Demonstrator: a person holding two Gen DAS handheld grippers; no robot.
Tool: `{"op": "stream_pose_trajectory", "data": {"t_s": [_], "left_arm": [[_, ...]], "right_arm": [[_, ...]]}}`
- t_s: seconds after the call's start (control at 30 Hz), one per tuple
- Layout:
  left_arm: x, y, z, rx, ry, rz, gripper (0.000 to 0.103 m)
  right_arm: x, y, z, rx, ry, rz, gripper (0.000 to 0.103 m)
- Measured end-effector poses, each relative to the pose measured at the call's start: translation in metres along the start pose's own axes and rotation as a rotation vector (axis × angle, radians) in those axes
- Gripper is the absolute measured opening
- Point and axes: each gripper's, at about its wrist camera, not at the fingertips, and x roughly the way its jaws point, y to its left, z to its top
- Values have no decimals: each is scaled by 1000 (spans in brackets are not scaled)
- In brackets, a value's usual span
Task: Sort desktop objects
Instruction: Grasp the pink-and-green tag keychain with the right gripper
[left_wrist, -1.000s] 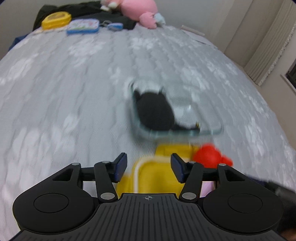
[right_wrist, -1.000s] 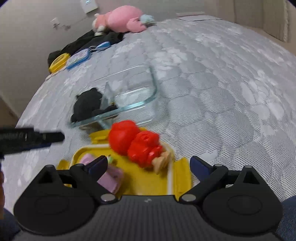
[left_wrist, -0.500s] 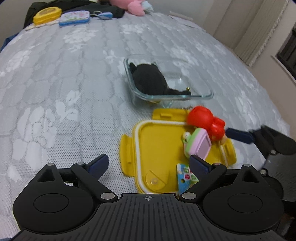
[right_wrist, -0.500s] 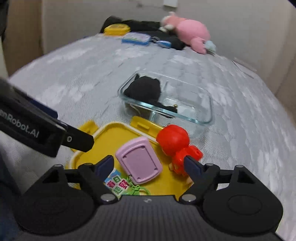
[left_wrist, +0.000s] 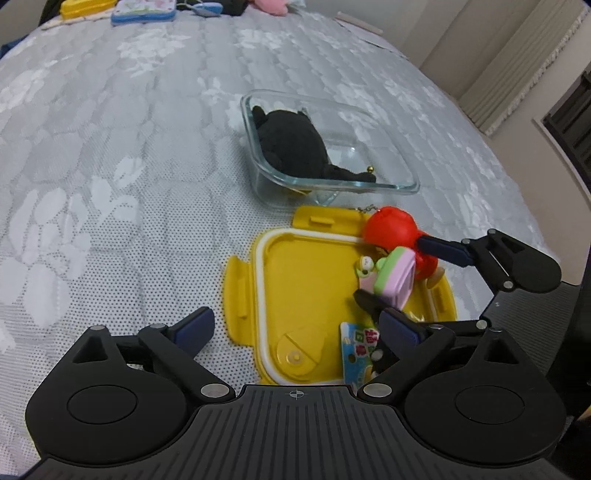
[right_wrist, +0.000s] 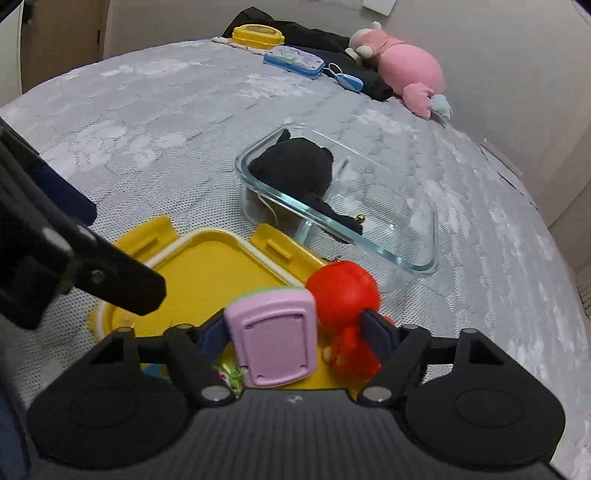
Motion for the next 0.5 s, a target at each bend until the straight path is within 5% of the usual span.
{"op": "stream_pose_trajectory", "data": {"t_s": [0.1,0.5], "left_arm": [[-1,5,1,-35,-3,-21,99],[0,25,4,-181,1,-38,101]], "right_arm": [[-3,-6,3,9,12,18,55],[-24,-28,18,118,23,101,49]]}}
